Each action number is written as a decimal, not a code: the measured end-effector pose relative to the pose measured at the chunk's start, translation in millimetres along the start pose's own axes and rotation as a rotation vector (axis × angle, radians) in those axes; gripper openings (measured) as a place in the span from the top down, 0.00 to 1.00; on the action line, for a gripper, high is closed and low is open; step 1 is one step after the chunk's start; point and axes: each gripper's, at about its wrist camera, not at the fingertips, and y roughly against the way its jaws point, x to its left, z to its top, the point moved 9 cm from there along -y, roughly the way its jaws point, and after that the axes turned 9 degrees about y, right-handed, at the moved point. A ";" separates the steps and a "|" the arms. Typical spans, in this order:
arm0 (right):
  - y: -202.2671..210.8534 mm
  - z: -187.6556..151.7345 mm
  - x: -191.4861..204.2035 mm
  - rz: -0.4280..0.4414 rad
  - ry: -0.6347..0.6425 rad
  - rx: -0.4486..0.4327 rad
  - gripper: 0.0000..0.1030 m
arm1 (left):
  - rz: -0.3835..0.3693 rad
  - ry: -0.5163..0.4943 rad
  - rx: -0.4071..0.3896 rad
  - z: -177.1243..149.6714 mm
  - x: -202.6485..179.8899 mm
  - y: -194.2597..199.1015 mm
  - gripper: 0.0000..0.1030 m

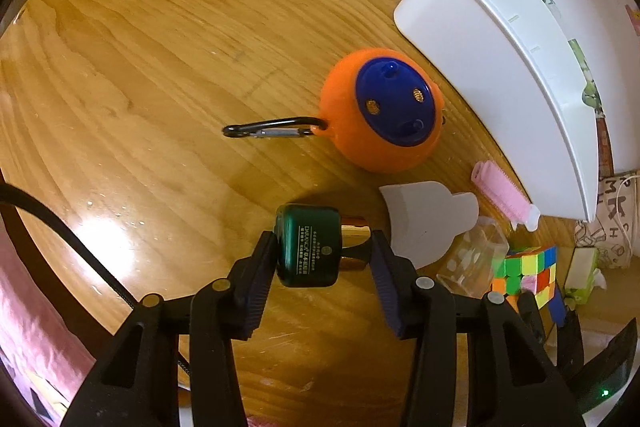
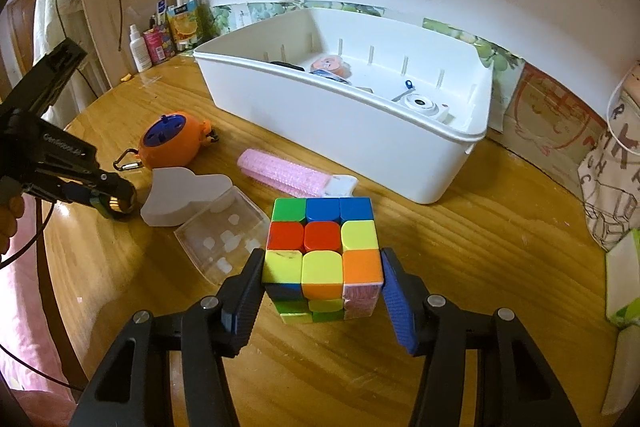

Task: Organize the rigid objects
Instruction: 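Lift the green jar and Rubik's cube and carry both toward the tray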

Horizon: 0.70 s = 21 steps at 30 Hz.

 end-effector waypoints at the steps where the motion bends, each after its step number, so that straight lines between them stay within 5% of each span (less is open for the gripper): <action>1: 1.3 -0.7 0.5 -0.006 -0.007 0.001 0.46 | 0.002 -0.007 0.001 1.3 0.9 0.7 0.51; 21: 45.2 16.0 14.6 -0.250 -0.177 -0.026 0.46 | -0.001 -0.319 0.037 17.5 0.4 49.3 0.51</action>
